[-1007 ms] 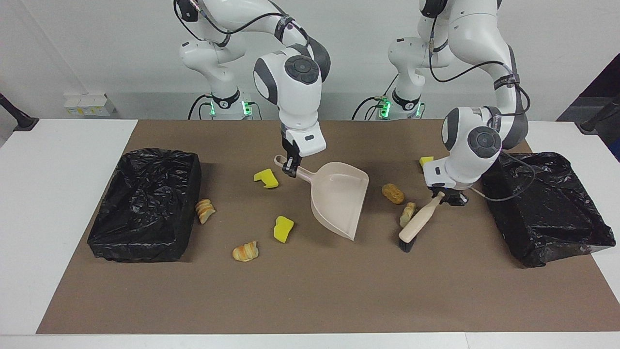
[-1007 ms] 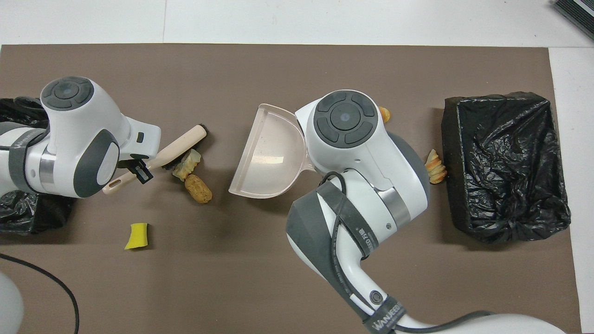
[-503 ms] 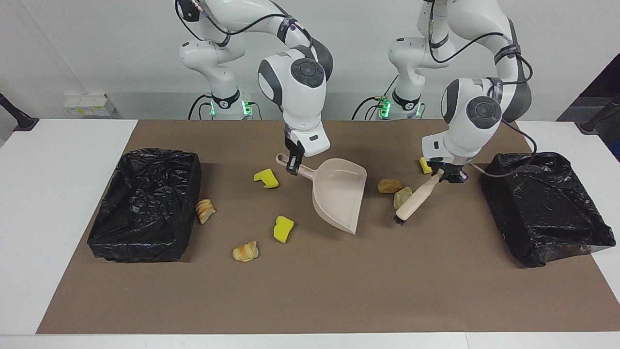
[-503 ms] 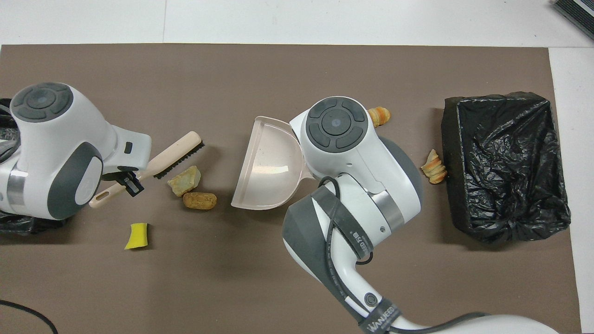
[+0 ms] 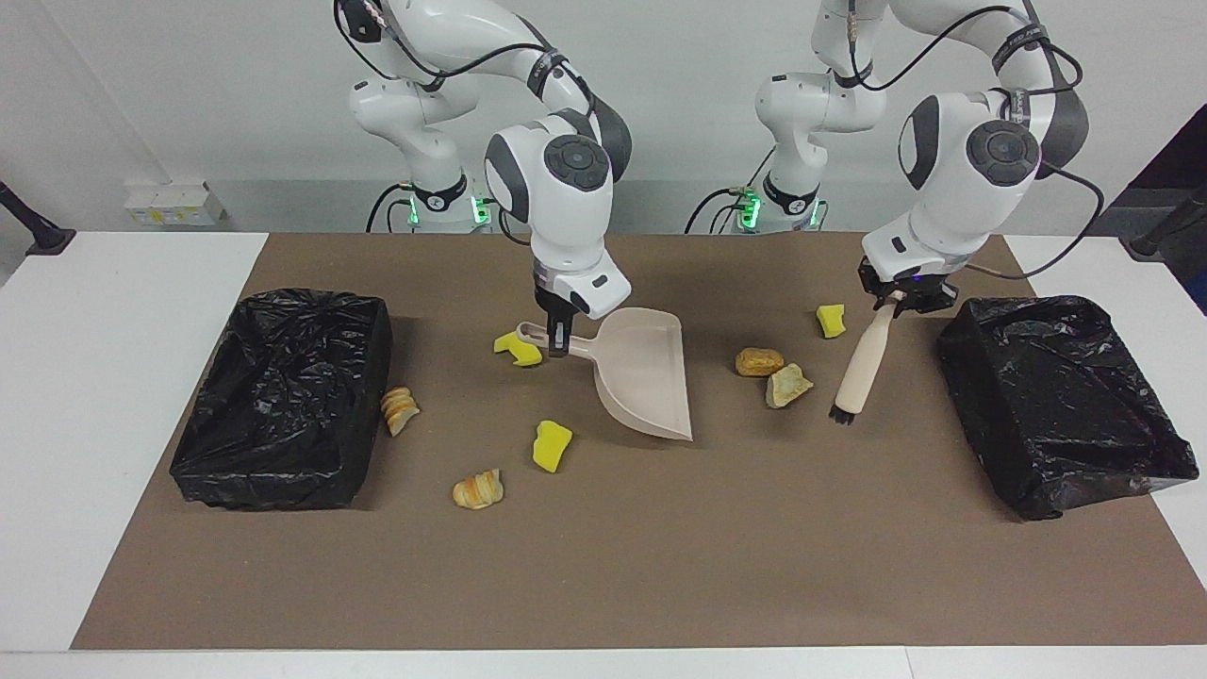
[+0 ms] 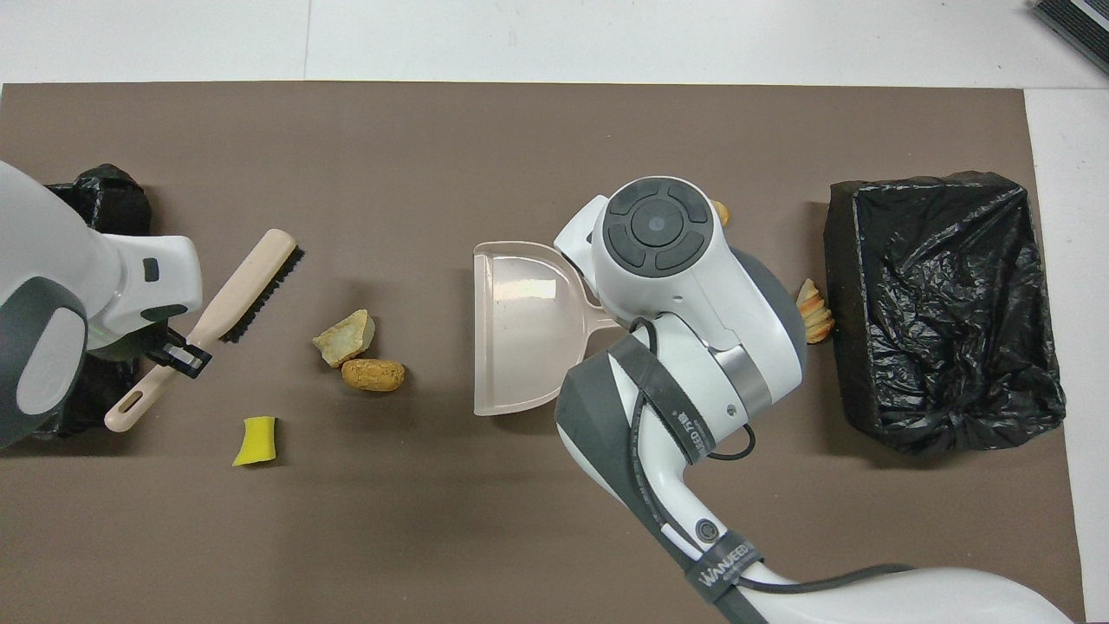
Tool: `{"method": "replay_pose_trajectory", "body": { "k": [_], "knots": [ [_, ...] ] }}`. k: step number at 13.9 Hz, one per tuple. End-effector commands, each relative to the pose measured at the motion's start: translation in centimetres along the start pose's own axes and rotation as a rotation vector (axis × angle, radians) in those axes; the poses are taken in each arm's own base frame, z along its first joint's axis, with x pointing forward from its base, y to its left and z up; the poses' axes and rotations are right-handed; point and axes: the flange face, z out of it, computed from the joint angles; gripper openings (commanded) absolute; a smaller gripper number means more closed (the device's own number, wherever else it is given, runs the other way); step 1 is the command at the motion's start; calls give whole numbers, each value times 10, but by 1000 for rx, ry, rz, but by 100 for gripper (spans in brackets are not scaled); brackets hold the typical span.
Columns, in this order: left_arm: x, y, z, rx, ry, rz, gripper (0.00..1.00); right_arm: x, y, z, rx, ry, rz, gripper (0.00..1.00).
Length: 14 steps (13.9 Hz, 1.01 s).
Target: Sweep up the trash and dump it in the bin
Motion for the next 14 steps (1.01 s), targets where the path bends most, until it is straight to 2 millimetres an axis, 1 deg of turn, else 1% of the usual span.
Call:
{"method": "replay_pose_trajectory", "body": {
  "k": [1, 3, 5, 7, 8, 9, 10, 11, 12, 13, 14],
  "knots": [
    [-23, -6, 5, 0, -58, -248, 0, -5, -4, 12, -31, -18, -122, 0],
    [-41, 5, 18, -2, -94, -315, 0, -9, -5, 15, -40, -14, -124, 0],
    [-74, 21, 41, -3, -143, -395, 0, -5, -6, 22, -33, -15, -128, 0],
    [-101, 34, 59, 10, -182, -575, 0, 0, -9, 32, -36, -12, -137, 0],
    [-111, 40, 66, 20, -192, -670, 0, 2, -12, 40, -41, -9, -142, 0],
    [-118, 45, 70, 28, -194, -741, 0, 4, -14, 47, -46, -4, -143, 0],
    [-125, 50, 77, 35, -201, -799, 0, 4, -15, 49, -48, -4, -145, 0],
    [-134, 56, 88, 42, -216, -821, 0, 4, -15, 49, -47, -3, -143, 0],
    [-139, 62, 92, 35, -211, -822, 0, 4, -15, 49, -47, -3, -146, 0],
    [-141, 65, 100, 32, -229, -839, 0, 4, -16, 49, -46, -5, -146, 0],
    [-140, 73, 112, 31, -246, -873, 0, 4, -15, 49, -49, -3, -144, 0]
  ]
}}
